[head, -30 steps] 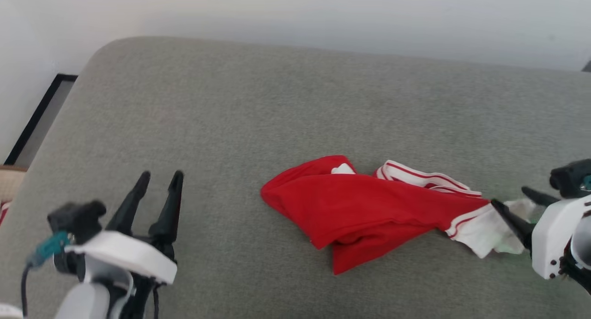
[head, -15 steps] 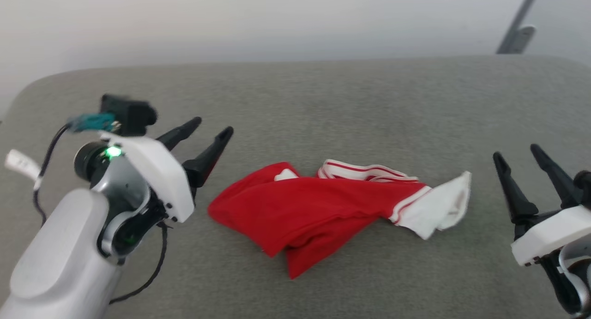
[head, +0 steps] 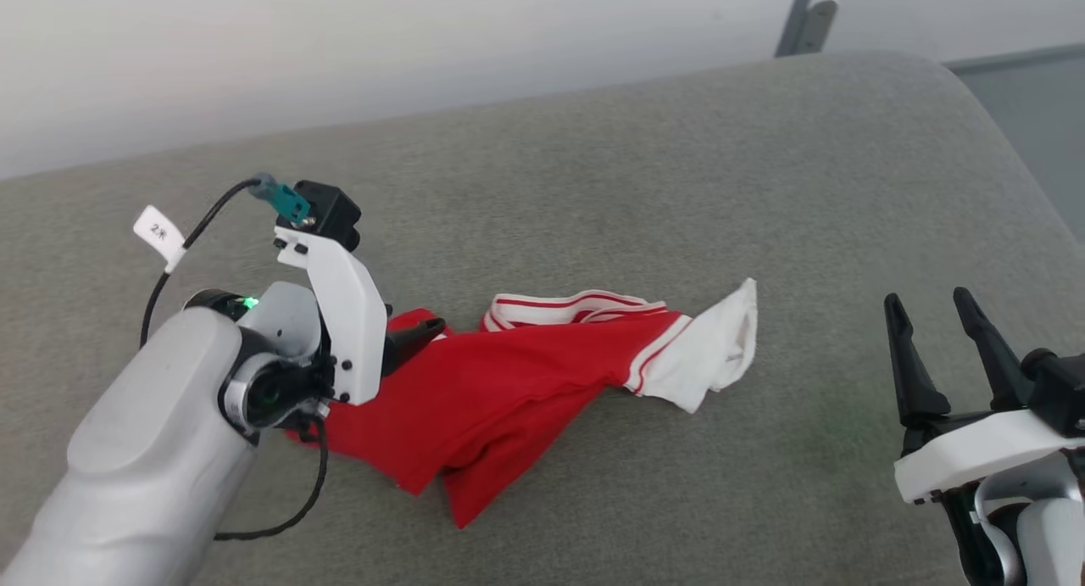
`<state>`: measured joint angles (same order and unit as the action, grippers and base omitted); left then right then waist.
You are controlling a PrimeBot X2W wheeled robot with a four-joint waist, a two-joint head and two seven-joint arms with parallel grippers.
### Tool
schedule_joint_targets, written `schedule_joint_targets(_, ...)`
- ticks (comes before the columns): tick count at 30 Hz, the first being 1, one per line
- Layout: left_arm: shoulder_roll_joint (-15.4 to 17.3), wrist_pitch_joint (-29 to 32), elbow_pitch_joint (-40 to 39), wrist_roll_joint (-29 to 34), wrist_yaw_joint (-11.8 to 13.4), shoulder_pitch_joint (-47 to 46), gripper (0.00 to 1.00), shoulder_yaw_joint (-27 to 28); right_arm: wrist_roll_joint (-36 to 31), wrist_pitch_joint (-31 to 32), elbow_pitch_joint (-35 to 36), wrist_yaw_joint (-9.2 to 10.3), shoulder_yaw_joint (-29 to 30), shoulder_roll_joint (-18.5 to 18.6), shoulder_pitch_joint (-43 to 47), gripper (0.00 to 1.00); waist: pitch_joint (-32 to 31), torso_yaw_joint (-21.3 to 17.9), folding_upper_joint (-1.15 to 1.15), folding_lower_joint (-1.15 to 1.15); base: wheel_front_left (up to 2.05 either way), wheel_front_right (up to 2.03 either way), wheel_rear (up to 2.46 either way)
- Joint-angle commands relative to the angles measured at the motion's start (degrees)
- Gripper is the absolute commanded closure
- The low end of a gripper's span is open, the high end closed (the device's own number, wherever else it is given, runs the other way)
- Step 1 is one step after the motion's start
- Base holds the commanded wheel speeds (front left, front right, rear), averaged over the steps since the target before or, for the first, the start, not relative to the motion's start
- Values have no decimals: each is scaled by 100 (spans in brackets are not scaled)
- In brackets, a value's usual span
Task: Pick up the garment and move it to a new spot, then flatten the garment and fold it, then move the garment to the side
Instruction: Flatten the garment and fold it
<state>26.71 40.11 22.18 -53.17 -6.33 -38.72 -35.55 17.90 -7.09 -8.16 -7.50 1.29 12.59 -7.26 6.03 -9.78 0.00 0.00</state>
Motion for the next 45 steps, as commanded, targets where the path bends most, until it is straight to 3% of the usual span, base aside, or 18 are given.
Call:
schedule_joint_targets(1, -42, 115, 159, -34, 63, -121, 0, -23, -8, -36, -37, 2, -23, -32, -42, 0, 79, -120, 0, 0, 0, 0, 0)
schedule_joint_targets(12, -300, 938, 1128, -216, 531, -546, 0, -136, 93, -39, -142, 2, -108, -16, -167, 0, 188, -321, 0, 0, 0, 0, 0)
schedule_joint_targets(17, -438, 1008, 1414, -197, 570, -643, 0, -200, 146, -57, -192, 2, -116, 12, -225, 0, 240, -307, 0, 0, 0, 0, 0)
schedule_joint_targets(18, -467, 1019, 1461, -242, 509, -662, 100, -197, 147, -61, -203, 2, -123, 11, -238, 0, 244, -300, 0, 0, 0, 0, 0)
schedule_joint_targets(24, -512, 917, 1613, -219, 300, -751, 100, -205, 202, -80, -214, 2, -92, 34, -216, 0, 220, -211, 0, 0, 0, 0, 0)
schedule_joint_targets(29, -336, 554, 1687, -102, 232, -931, 100, -94, 174, -71, -198, 2, -27, 64, -132, 0, 161, -66, 0, 0, 0, 0, 0)
schedule_joint_targets(39, 466, -101, 1643, 169, 609, -966, 100, 240, 162, 5, -71, 2, 7, 58, -28, 0, 154, 181, 0, 0, 0, 0, 0)
schedule_joint_targets(45, 728, -37, 1437, 105, 747, -562, 100, 245, 182, 20, -45, 2, 32, 66, 22, 0, 233, 312, 0, 0, 0, 0, 0)
